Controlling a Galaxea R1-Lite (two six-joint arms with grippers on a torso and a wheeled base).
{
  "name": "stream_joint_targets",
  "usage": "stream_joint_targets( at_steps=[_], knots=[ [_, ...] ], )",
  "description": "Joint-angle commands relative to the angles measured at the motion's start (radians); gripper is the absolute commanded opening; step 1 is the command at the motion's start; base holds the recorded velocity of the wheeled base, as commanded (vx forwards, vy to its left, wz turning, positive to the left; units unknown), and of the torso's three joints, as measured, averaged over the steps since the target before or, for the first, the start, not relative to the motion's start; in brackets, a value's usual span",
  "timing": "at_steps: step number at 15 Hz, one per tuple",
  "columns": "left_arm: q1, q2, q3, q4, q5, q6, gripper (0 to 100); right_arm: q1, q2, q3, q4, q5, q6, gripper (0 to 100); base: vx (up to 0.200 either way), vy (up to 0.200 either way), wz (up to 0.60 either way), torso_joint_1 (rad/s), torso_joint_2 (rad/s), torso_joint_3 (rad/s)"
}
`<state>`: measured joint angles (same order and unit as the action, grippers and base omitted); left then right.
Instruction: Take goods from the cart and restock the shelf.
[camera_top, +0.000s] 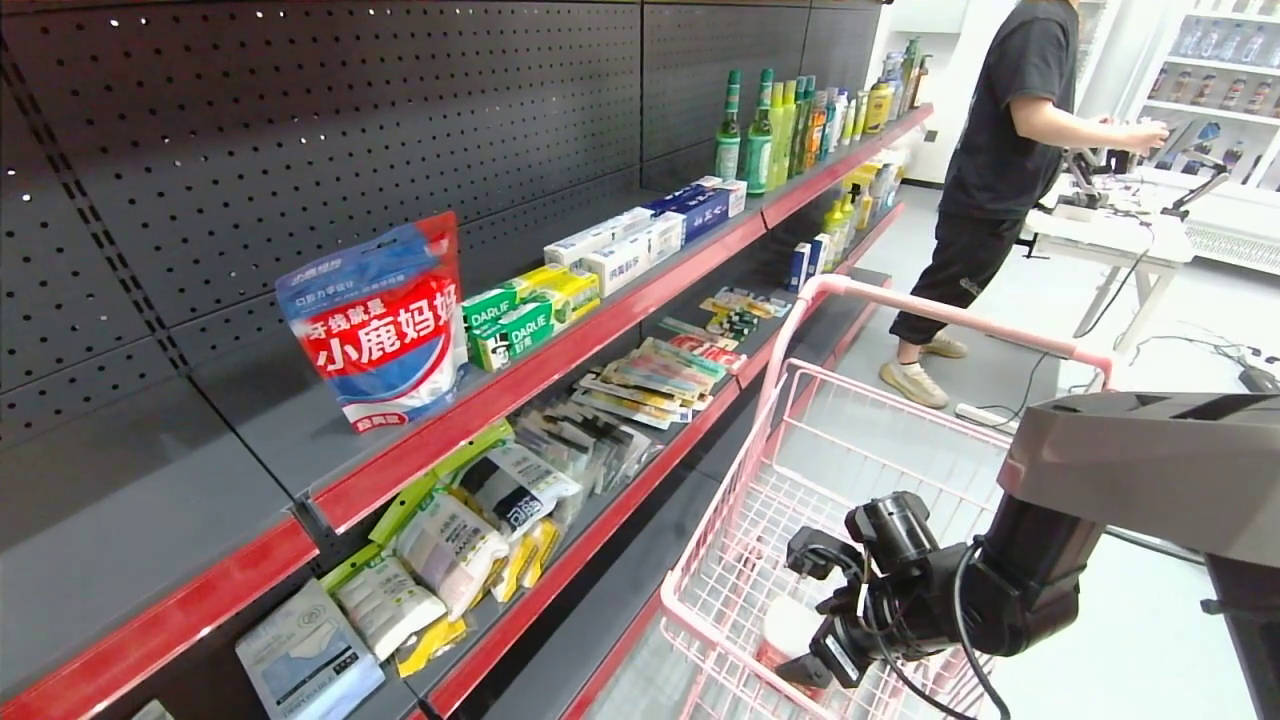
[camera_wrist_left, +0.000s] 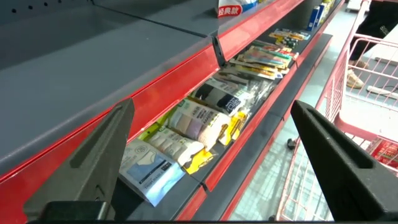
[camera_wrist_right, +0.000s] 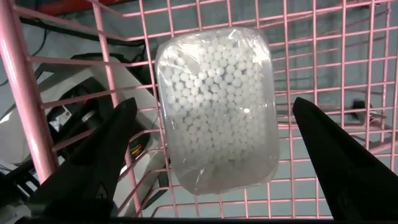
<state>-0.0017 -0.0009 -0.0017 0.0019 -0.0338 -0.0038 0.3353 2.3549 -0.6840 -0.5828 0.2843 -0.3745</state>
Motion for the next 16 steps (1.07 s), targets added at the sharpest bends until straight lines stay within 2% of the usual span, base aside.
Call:
stream_joint_targets(
  at_steps=[1,6,16],
  knots=[
    [0.000,0.001,0.000,0.000,0.000,-0.001,100,0.001,0.004,-0.003,0.000,0.000,0.000,100,0.000,0.000,0.00,-0.041,0.09,0.061],
    [0.000,0.001,0.000,0.000,0.000,-0.001,100,0.001,0.006,-0.005,0.000,0.000,0.002,100,0.000,0.000,0.00,-0.103,0.26,0.154],
    [0.000,0.001,0.000,0.000,0.000,-0.001,100,-0.004,0.035,-0.069,0.001,-0.010,0.002,100,0.000,0.000,0.00,-0.002,0.01,0.004]
  ],
)
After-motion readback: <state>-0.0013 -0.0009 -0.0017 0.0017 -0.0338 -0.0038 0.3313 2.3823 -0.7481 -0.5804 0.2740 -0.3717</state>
